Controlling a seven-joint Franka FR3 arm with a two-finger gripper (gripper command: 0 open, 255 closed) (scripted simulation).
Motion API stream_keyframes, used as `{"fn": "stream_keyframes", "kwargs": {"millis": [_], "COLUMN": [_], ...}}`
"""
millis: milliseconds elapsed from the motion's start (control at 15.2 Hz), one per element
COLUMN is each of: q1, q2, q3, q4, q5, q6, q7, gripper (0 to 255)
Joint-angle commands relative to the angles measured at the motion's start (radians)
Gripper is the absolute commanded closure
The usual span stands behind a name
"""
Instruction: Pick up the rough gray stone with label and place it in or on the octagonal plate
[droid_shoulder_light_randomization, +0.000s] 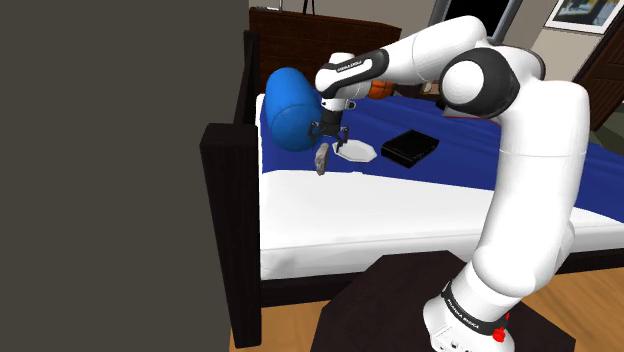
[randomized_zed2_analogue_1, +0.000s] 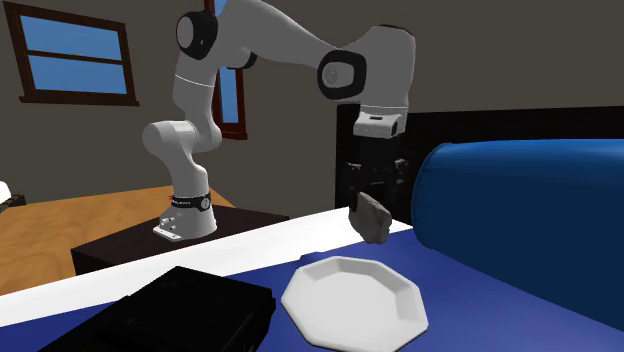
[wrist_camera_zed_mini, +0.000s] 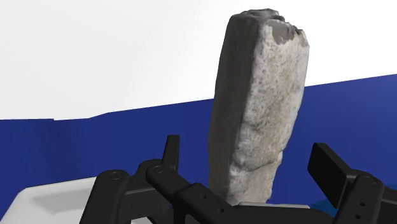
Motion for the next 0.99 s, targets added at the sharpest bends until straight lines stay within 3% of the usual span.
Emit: {"fn": "stream_keyframes", "kwargs": {"millis": [0,528,594,924], "q1": [0.002,0.003,0.003,0.002], "q2": [0.006,0.008,0.008,0.008], "q3": [0.001,0.002,0.002,0.002], "q4": [-0.02,-0.024,-0.024,-0.024], "q5": [0.002,0.002,0.002,0.002], "q6": [0.026,0.033,0.033,0.033], "q7": [0.001,0.0,0.0,0.0], "gripper": [0,0,255,255]}}
